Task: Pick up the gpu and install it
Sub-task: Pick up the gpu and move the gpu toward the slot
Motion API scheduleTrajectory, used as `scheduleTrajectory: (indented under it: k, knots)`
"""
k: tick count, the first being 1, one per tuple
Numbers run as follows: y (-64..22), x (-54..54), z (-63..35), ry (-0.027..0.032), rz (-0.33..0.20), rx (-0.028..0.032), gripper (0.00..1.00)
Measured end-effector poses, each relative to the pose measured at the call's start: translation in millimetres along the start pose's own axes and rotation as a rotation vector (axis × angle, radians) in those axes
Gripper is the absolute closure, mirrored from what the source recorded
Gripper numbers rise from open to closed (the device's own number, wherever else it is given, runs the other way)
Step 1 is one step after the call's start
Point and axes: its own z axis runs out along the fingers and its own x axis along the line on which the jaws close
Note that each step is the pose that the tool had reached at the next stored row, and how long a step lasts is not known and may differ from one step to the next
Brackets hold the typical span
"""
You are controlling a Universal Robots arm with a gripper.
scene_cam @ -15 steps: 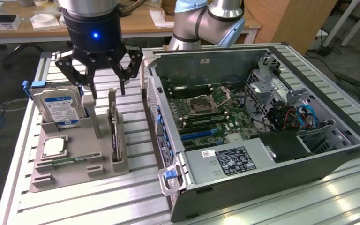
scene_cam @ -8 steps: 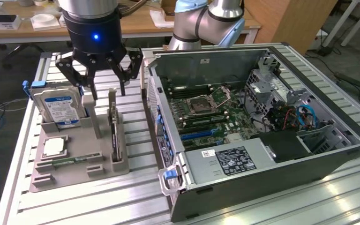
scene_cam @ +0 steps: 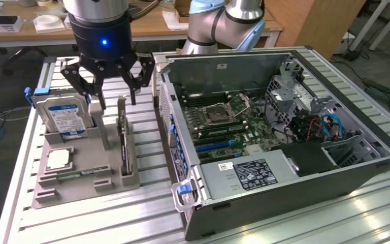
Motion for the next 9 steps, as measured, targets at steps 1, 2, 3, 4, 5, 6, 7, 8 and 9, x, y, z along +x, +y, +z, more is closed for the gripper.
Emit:
scheduleTrajectory:
  k: [1,2,3,4,5,6,7,8,9]
  knots:
    - [-0.3,0.0,0.4,0.0000,0.000,0.0001,0.41]
    - [-0.4,0.0,0.8,-0.0001,0.000,0.0000,0.41]
    - [-0.7,0.0,1.2,-0.0001,0.000,0.0000,0.41]
    - [-0.9,0.1,1.7,-0.0001,0.000,0.0000,0.41]
    - [-1.1,0.1,2.0,0.0000,0.000,0.0000,0.41]
    - [-1.3,0.1,2.4,0.0000,0.000,0.0000,0.41]
    - [-1.7,0.1,2.8,0.0000,0.000,0.0000,0.41]
    - [-2.0,0.1,3.2,0.0000,0.000,0.0000,0.41]
    - [-2.3,0.1,3.6,0.0000,0.000,0.0000,0.41]
